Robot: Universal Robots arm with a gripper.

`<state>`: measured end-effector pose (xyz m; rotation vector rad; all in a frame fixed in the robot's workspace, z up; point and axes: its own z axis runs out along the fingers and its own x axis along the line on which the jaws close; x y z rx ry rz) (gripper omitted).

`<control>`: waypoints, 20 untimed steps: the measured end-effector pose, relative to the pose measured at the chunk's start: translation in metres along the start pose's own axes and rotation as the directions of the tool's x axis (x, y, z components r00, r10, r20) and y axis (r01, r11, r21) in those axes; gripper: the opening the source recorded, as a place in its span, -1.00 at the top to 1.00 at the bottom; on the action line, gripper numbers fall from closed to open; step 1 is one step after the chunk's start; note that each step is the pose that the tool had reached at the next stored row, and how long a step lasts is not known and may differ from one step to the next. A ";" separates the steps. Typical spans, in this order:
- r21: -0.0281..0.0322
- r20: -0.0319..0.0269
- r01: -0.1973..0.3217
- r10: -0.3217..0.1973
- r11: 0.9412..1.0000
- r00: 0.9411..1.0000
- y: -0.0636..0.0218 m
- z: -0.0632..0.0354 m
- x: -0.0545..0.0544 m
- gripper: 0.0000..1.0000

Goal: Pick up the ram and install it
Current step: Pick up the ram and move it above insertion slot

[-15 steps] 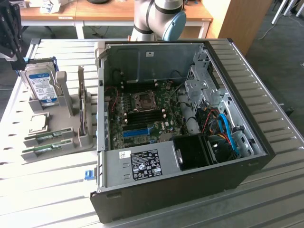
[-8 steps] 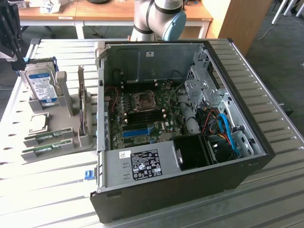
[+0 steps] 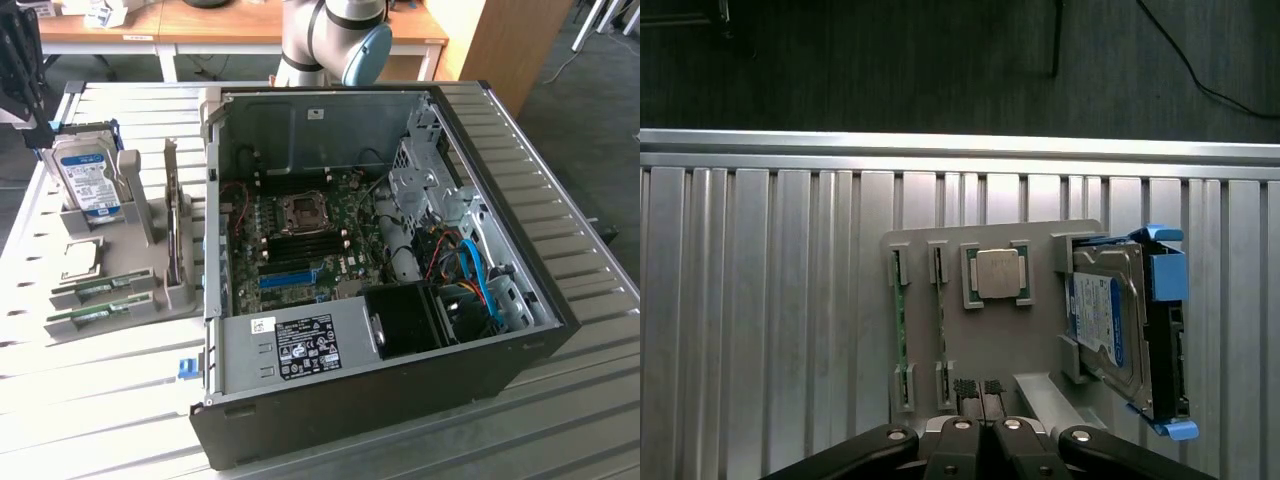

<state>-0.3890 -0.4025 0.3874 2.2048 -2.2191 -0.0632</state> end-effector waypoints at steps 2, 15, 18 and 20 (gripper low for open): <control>0.000 0.000 0.004 -0.004 1.000 1.000 0.0000 0.0000 0.000 0.79; -0.001 -0.002 0.054 -0.054 0.999 0.999 -0.0002 0.0000 0.000 0.79; -0.001 -0.002 0.054 -0.054 0.999 0.999 -0.0002 0.0000 0.000 0.79; -0.001 -0.002 0.054 -0.054 0.999 0.999 -0.0002 0.0000 0.000 0.79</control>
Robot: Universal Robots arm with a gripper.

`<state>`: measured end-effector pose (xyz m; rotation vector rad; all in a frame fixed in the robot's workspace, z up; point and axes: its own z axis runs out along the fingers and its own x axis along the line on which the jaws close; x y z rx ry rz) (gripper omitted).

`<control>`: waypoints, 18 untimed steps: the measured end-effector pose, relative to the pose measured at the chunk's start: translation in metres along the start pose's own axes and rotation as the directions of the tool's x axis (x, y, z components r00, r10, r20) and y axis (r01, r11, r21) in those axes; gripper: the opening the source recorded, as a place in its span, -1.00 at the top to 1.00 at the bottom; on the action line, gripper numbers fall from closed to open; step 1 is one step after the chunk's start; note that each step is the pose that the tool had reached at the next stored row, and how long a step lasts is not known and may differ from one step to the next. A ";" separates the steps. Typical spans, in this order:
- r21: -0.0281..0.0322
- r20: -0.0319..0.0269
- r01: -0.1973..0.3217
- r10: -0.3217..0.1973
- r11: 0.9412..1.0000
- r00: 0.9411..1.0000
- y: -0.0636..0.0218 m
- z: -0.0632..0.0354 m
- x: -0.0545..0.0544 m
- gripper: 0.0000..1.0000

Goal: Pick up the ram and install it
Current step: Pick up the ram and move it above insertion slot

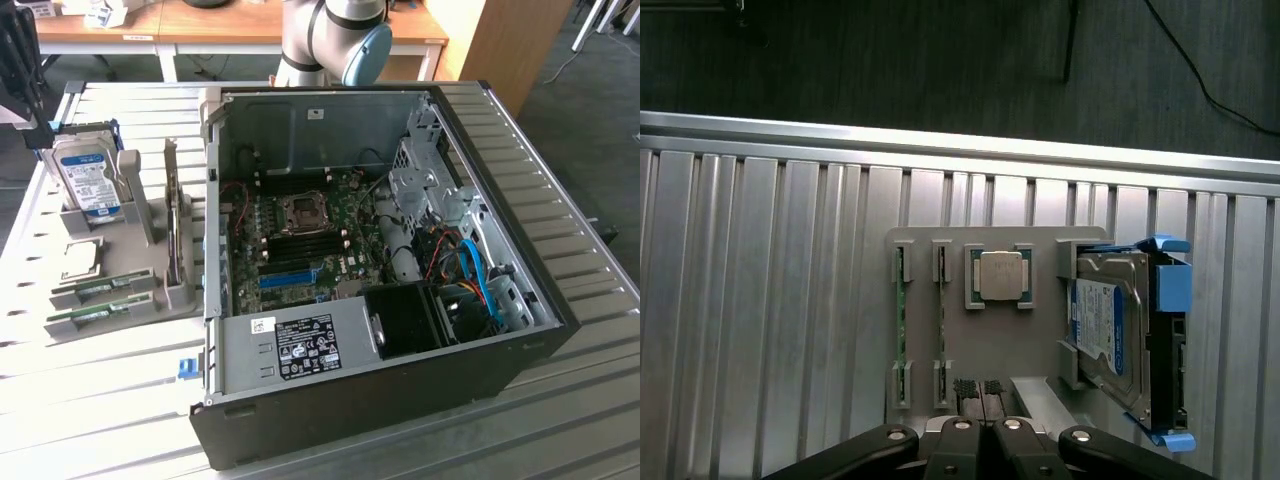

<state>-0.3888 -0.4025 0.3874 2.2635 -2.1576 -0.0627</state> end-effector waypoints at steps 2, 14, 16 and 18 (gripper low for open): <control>0.000 0.000 0.000 0.000 1.000 1.000 0.0000 0.0000 0.000 0.79; 0.000 0.000 0.000 0.000 1.000 1.000 0.0000 0.0000 0.000 0.53; 0.000 0.000 0.000 0.000 1.000 1.000 0.0000 0.0001 0.000 0.53; 0.000 0.000 0.000 0.000 1.000 1.000 0.0000 0.0000 0.001 0.53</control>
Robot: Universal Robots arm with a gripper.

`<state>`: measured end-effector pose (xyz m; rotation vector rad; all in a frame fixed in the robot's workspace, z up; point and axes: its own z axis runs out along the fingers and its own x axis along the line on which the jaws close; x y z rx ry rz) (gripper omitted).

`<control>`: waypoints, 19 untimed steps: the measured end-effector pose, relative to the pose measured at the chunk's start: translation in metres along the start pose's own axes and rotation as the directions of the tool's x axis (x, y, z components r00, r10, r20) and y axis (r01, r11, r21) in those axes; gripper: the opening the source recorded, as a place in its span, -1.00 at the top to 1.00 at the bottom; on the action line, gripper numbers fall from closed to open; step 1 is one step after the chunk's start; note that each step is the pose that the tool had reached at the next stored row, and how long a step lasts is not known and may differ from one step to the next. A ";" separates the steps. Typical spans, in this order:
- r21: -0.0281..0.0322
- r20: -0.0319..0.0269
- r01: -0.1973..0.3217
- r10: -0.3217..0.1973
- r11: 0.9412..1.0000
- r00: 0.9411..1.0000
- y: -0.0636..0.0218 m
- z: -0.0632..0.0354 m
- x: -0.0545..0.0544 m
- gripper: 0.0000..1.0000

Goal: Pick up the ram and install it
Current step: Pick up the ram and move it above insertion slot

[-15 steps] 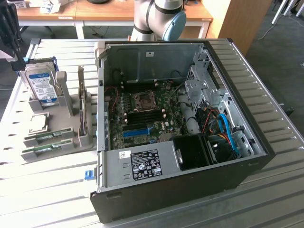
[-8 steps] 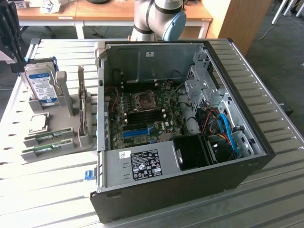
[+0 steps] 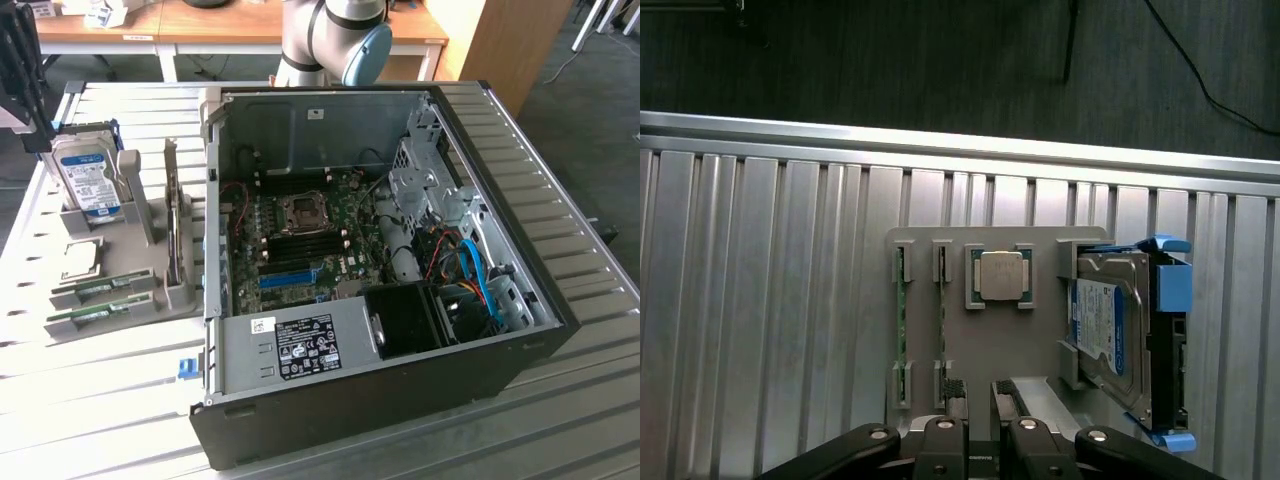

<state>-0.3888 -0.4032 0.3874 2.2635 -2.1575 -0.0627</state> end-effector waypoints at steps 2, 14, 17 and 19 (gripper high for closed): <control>0.000 0.000 0.000 0.000 1.000 1.000 0.0001 0.0000 0.001 0.53; 0.000 0.000 0.000 0.000 1.000 1.000 0.0003 -0.0001 0.007 0.53; 0.000 0.000 0.000 0.000 1.000 1.000 0.0003 0.0021 0.007 0.53; 0.000 0.000 0.000 0.000 1.000 1.000 0.0001 0.0055 0.007 0.53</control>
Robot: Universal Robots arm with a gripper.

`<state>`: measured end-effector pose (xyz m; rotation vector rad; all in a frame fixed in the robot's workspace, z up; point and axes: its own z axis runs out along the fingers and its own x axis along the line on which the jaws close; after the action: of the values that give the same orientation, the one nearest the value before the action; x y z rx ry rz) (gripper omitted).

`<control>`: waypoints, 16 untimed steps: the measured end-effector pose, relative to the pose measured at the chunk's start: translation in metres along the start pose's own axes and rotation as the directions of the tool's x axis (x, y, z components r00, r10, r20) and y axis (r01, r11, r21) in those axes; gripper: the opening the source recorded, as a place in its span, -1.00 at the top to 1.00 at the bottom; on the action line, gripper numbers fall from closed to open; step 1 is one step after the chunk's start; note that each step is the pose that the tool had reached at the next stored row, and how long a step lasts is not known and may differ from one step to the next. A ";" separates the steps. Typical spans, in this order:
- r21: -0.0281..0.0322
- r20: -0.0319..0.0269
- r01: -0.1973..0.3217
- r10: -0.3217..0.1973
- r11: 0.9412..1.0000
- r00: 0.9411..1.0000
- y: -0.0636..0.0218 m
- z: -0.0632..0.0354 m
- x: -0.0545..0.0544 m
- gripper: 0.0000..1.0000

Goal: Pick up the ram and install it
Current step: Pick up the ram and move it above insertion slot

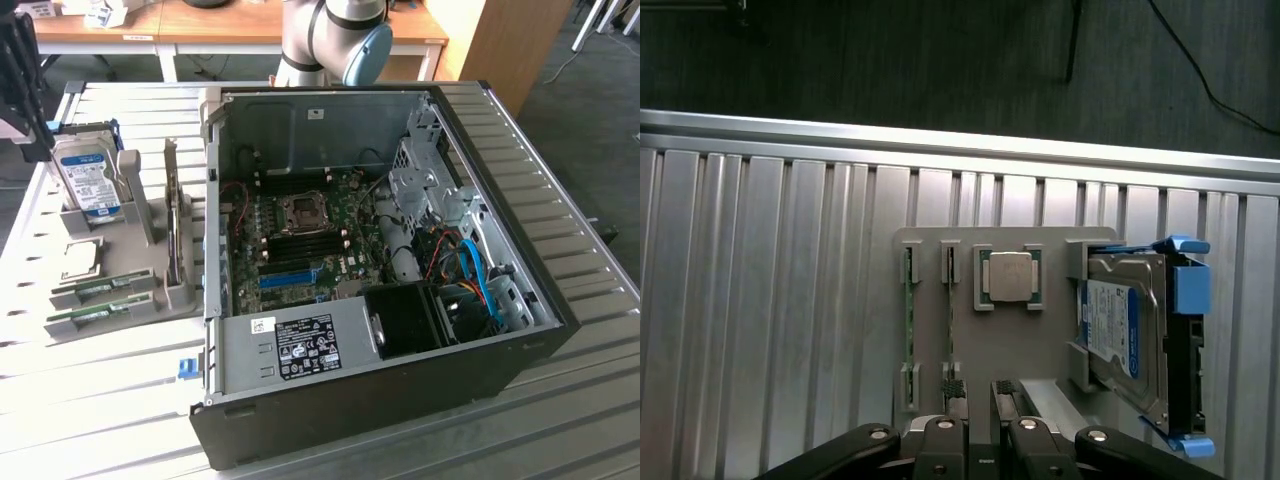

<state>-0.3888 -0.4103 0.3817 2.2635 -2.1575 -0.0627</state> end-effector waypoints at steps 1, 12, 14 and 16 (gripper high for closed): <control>0.000 0.000 0.000 0.000 1.000 1.000 -0.0001 0.0018 0.000 0.53; 0.000 0.000 0.000 0.000 1.000 1.000 -0.0008 0.0219 0.000 0.53; 0.000 0.000 0.000 0.000 1.000 1.000 -0.0010 0.0255 0.000 0.53; 0.000 0.000 0.000 0.000 1.000 1.000 -0.0011 0.0292 0.001 0.53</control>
<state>-0.3888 -0.4103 0.3525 2.2635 -2.1576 -0.0627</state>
